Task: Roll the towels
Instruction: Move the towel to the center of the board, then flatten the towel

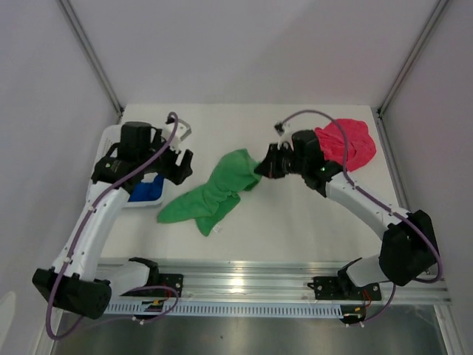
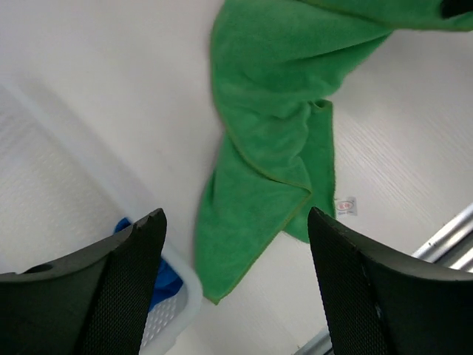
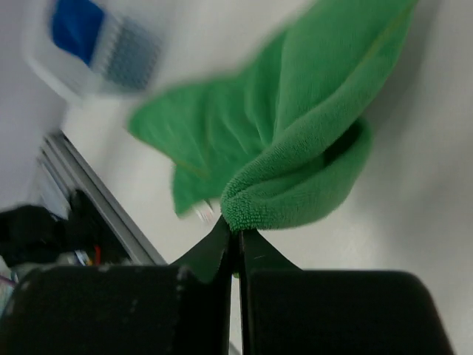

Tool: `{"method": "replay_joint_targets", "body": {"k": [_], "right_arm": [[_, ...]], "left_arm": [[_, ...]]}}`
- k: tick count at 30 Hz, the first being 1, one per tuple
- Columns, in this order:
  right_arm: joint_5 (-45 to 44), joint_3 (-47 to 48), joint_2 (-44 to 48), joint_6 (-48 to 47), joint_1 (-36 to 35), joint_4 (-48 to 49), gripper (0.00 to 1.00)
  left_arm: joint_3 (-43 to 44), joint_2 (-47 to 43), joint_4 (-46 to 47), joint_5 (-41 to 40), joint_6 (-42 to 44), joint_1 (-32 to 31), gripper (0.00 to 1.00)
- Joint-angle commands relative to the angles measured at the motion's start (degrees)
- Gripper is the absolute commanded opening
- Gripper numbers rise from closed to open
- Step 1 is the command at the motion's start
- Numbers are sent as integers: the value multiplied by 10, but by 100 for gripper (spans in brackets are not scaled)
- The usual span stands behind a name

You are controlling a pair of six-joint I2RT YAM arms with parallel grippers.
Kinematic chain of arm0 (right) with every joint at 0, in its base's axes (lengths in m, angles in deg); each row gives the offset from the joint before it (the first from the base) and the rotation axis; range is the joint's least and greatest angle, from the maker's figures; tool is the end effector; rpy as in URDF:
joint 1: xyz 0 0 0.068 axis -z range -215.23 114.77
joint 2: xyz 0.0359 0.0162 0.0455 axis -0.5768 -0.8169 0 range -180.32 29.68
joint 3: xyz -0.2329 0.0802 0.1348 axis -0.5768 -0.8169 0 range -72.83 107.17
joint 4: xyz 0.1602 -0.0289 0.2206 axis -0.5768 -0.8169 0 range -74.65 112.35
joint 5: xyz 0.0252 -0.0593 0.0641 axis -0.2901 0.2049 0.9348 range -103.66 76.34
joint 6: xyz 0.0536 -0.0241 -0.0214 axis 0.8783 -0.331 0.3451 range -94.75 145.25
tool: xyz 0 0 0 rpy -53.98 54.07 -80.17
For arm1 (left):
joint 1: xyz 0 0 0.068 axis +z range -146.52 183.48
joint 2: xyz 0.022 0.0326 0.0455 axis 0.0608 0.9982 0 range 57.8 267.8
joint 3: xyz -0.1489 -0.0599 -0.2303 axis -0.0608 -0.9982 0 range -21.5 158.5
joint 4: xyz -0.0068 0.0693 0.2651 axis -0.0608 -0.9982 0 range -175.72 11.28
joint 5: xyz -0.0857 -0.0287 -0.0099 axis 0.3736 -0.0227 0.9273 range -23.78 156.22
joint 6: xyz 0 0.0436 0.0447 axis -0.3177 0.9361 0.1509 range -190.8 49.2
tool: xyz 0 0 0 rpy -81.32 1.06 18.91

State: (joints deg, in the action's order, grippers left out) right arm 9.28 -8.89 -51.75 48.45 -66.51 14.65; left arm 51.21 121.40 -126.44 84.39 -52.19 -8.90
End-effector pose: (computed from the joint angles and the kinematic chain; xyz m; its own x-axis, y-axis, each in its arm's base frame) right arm 0.2901 0.1980 0.3121 -0.6415 0.0347 -0.7664 -0.5733 0.6421 0.5089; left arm 0.2291 -0.0656 0.3831 -0.4366 0.4063 -0.8027 0.6133 0.7872 0.0649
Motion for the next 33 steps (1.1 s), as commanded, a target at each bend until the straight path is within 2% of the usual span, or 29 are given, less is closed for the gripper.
{"method": "replay_joint_targets", "body": {"k": [1,4,8,16,20,24,27,32,33], "right_arm": [[59,-122,8,18,10,-13,0],[58,-191,-5,47,22,-5,0],[35,-253,-1,87,28,2,0],[16,-271,14,102,-2,-23,0],[-5,-277,44,102,-2,-37,0],[-18,-277,65,94,-2,-39,0],[-15,-275,62,93,-2,-29,0],[-9,-276,44,96,-4,-7,0],[-9,-276,41,97,-4,-5,0]], "left_arm": [[-21,60,-12,-21,40,-82,80],[-10,128,0,-47,41,-117,80],[74,234,7,-37,6,-131,81],[194,406,53,-86,-17,-186,83],[241,496,11,-109,-25,-193,79],[185,517,29,-126,-23,-193,77],[141,512,28,-126,-12,-193,64],[37,476,36,-97,5,-193,49],[27,470,39,-95,6,-192,39]]}}
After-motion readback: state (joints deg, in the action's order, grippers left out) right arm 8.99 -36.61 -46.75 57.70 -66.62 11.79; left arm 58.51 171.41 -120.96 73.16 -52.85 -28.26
